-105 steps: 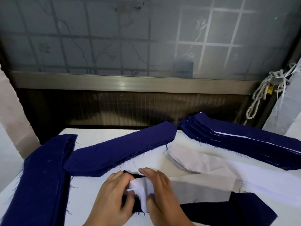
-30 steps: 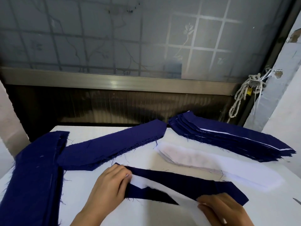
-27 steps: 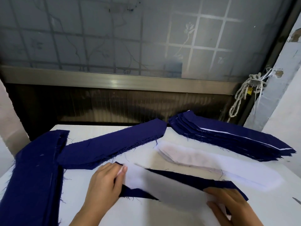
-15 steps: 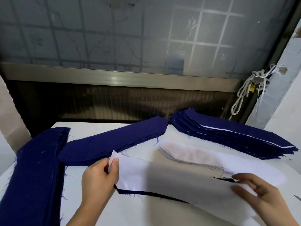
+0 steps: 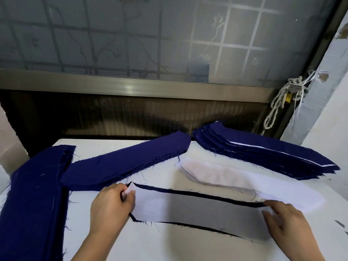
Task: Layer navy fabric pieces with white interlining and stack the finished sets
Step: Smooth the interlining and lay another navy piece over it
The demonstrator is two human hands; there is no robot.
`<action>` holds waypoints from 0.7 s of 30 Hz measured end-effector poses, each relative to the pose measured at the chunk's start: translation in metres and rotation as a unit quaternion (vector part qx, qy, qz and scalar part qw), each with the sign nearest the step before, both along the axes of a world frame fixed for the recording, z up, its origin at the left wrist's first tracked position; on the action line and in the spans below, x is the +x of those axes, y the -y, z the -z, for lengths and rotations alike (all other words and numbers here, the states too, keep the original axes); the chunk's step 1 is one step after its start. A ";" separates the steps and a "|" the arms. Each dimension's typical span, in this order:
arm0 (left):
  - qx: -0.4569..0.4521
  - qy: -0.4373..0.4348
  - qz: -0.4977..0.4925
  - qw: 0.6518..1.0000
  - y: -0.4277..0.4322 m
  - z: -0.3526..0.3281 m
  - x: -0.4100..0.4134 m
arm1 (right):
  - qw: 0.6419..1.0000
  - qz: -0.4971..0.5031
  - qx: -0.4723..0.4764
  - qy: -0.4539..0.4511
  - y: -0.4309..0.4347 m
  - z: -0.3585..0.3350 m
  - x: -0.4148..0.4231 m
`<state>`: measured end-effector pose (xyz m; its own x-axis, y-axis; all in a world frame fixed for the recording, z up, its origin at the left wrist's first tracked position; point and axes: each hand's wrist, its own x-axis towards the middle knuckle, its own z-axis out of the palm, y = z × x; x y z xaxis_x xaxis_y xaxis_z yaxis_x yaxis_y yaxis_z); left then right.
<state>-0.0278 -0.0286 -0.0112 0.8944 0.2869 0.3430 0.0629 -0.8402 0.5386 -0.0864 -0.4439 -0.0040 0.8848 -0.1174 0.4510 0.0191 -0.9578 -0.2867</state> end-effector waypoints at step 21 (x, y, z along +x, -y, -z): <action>0.018 -0.014 -0.009 1.000 -0.001 -0.001 0.001 | 0.995 0.045 0.085 -0.002 0.002 0.003 0.000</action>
